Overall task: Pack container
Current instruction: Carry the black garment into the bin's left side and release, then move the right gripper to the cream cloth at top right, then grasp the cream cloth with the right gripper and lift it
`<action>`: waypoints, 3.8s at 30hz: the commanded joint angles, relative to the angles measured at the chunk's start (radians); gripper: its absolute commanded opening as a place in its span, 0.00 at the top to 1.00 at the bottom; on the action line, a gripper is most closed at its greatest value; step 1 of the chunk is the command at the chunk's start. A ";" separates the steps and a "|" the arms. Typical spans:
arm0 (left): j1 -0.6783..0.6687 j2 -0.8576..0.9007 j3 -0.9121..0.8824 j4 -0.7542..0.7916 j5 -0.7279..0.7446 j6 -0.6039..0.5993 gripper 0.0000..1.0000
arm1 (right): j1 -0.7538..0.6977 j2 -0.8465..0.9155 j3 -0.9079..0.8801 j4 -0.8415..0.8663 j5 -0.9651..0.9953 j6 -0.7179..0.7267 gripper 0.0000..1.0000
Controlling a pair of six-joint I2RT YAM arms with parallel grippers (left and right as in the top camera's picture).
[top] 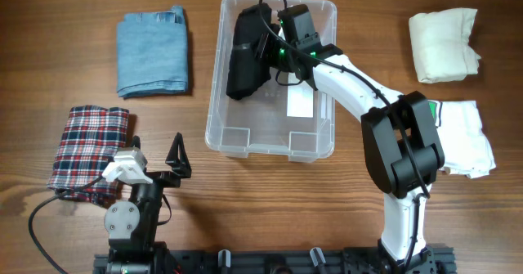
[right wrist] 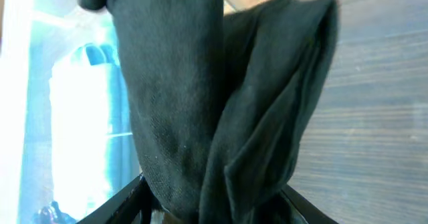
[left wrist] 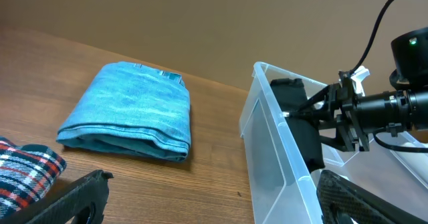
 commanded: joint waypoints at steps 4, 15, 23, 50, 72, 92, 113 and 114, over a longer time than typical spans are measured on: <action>0.007 -0.007 -0.006 -0.003 -0.013 0.021 0.00 | 0.002 0.010 0.011 0.035 -0.111 -0.026 0.41; 0.007 -0.007 -0.006 -0.003 -0.013 0.021 0.00 | -0.099 -0.176 0.011 -0.039 -0.113 -0.108 0.20; 0.007 -0.007 -0.006 -0.003 -0.013 0.021 0.00 | -0.293 -0.409 0.011 -0.209 -0.024 -0.301 0.01; 0.007 -0.007 -0.006 -0.003 -0.013 0.021 0.00 | -0.920 -0.476 0.011 -0.502 0.288 -0.735 0.00; 0.007 -0.007 -0.006 -0.003 -0.013 0.021 0.00 | -0.946 -0.083 0.011 -0.125 -0.014 -0.789 0.89; 0.007 -0.007 -0.006 -0.003 -0.013 0.021 0.00 | -0.905 0.056 0.011 -0.109 0.138 -0.744 0.96; 0.007 -0.007 -0.006 -0.003 -0.013 0.021 0.00 | -0.813 -0.043 0.020 -0.183 -0.131 -0.402 0.88; 0.007 -0.007 -0.006 -0.003 -0.013 0.021 0.00 | -0.816 -0.067 0.022 -0.187 -0.115 -0.403 0.83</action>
